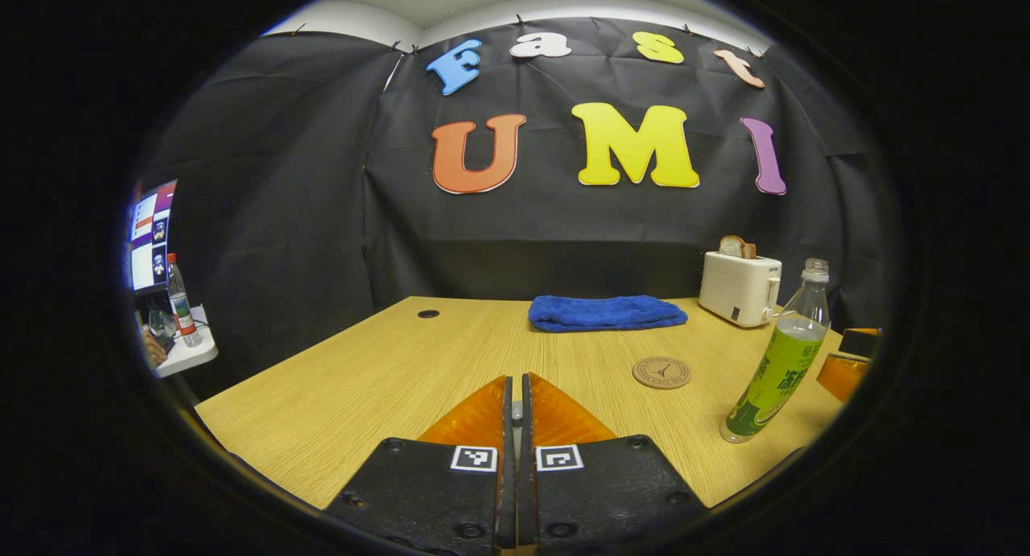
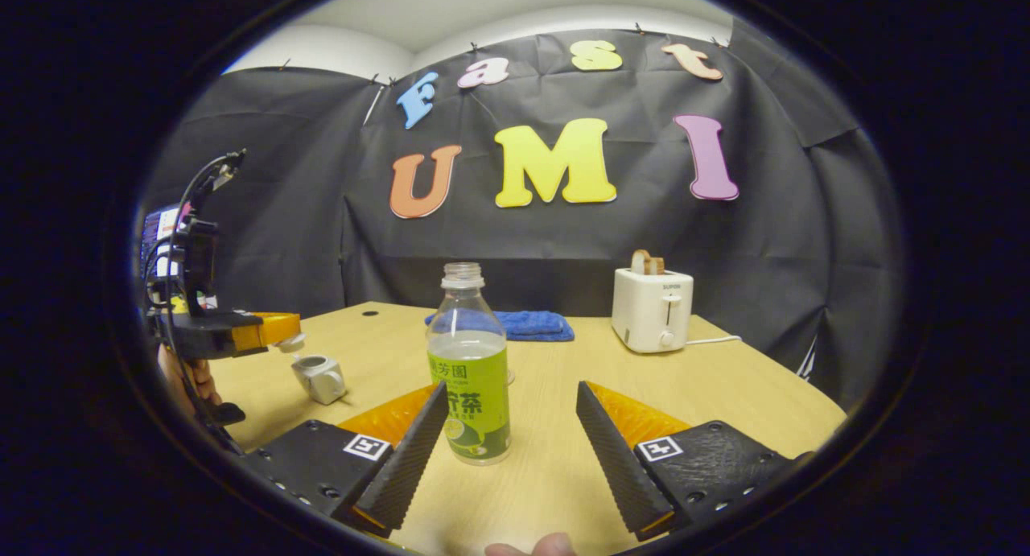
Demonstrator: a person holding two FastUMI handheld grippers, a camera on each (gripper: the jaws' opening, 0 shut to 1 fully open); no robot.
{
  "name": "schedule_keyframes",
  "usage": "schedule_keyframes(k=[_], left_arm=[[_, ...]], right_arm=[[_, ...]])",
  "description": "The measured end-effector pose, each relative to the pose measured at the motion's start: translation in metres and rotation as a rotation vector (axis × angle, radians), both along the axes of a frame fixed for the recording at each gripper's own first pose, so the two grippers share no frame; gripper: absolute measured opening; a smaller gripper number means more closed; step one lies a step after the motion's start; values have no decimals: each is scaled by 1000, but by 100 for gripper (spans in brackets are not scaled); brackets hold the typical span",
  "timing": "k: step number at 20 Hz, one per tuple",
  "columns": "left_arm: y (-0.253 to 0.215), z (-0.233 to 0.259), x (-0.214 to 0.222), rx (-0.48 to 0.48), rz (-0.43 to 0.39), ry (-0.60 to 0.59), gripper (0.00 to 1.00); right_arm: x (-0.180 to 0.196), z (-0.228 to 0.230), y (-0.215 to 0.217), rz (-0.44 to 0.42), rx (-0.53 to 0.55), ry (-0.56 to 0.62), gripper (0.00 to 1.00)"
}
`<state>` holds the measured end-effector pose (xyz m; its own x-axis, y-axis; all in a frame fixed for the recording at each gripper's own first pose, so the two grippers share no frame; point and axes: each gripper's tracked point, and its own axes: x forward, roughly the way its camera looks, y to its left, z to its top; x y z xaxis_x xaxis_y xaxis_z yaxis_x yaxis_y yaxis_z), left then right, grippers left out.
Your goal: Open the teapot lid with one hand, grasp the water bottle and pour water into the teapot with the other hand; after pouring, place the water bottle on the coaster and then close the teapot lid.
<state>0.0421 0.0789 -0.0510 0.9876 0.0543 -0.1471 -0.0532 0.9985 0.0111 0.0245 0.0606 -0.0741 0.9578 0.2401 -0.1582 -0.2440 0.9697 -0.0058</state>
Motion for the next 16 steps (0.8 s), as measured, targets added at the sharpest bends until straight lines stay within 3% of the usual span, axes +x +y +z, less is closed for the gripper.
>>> schedule_keyframes(k=[14, 15, 16], left_arm=[[22, 6, -24, 10, 6, -28, 4], [23, 7, -24, 9, 5, -30, 4], [23, 7, -23, 5, 4, -30, 4]], right_arm=[[37, -15, 44, 1, -6, 49, 95], [38, -14, 47, 0, -8, 48, 84], [38, -14, 45, -10, -15, 44, 83]])
